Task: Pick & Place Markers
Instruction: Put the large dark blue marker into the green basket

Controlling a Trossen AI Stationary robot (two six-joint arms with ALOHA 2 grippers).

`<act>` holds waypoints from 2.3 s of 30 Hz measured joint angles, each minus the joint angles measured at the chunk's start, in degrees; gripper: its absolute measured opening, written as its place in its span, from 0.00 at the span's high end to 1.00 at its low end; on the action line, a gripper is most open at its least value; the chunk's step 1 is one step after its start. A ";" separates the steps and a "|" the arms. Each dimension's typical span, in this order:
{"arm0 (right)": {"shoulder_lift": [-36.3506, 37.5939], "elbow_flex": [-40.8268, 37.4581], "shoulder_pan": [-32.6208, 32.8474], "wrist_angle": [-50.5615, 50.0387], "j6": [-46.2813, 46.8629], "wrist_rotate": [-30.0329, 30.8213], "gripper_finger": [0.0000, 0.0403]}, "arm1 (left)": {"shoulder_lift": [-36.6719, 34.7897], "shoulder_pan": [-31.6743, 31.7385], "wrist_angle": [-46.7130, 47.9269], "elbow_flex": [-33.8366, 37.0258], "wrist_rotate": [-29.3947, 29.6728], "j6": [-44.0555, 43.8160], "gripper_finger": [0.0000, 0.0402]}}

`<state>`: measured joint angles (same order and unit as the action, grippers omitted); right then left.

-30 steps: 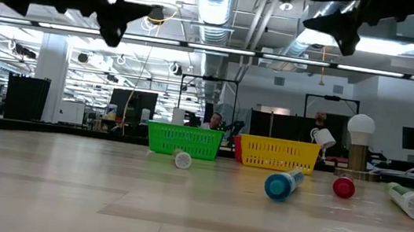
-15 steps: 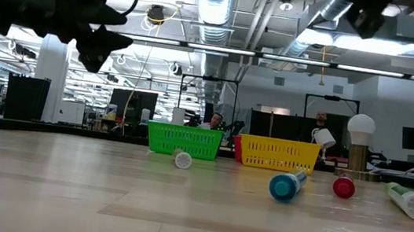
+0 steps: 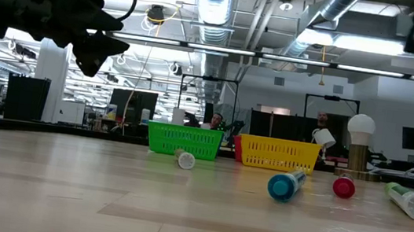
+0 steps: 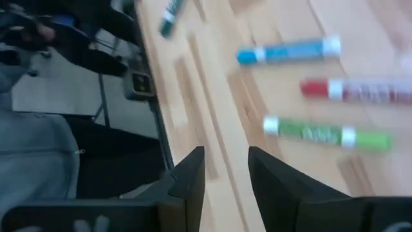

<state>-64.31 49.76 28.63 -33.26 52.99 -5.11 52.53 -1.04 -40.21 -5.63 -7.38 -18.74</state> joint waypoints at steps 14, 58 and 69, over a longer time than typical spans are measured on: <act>-1.30 0.00 1.04 -17.63 22.30 -2.98 0.66 | 0.00 0.00 0.28 0.00 0.00 0.47 0.54; -23.38 -1.99 10.66 -16.33 63.69 3.67 0.35 | 0.02 0.00 0.28 -0.02 0.00 2.19 0.54; -24.23 -10.43 10.60 -3.69 66.42 2.94 0.35 | 0.02 0.02 0.28 -0.02 0.00 2.19 0.54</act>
<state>-88.54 39.33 39.22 -36.95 119.41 -2.17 52.56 -1.02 -39.92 -5.65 -7.38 -16.56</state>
